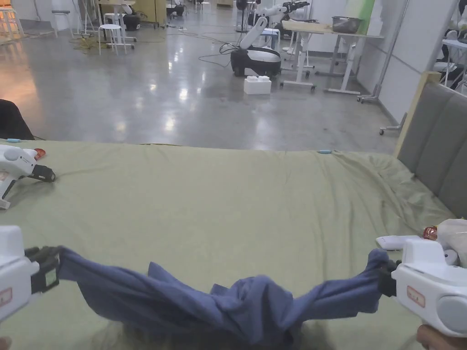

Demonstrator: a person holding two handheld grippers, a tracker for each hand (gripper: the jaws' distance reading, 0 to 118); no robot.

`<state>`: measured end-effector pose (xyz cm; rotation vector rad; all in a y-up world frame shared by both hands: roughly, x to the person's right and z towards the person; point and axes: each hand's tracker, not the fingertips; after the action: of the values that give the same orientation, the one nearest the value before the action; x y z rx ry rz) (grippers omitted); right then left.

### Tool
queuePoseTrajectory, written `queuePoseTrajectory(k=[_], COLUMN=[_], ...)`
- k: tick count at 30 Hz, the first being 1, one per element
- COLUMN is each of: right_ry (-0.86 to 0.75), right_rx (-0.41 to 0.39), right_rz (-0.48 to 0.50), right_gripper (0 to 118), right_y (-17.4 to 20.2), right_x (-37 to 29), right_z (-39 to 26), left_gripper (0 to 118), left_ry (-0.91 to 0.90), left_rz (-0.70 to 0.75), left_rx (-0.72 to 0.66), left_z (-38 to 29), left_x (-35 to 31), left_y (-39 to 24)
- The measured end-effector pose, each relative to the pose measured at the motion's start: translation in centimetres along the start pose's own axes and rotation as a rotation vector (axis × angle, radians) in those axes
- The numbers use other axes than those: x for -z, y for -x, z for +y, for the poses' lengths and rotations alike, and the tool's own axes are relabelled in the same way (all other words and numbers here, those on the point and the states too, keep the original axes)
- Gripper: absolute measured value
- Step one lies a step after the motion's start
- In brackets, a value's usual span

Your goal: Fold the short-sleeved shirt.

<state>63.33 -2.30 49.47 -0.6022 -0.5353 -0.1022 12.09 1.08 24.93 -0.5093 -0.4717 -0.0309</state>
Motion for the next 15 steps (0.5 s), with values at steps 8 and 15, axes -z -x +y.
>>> queuePoseTrajectory(k=[8,15], right_ry=[-0.156,-0.305], right_rx=[0.003,-0.044], right_rz=[-0.016,-0.023], right_gripper=[0,0], right_y=[0.0,1.9], right_x=[-4.7,-6.7], right_z=[6.8,13.4], left_gripper=[0,0], left_ry=[-0.143,-0.207], left_rz=[0.029,0.025], left_rx=[0.002,0.011], left_z=[7.8,13.3], left_x=[-2.0,-0.9], left_y=[1.0,0.7])
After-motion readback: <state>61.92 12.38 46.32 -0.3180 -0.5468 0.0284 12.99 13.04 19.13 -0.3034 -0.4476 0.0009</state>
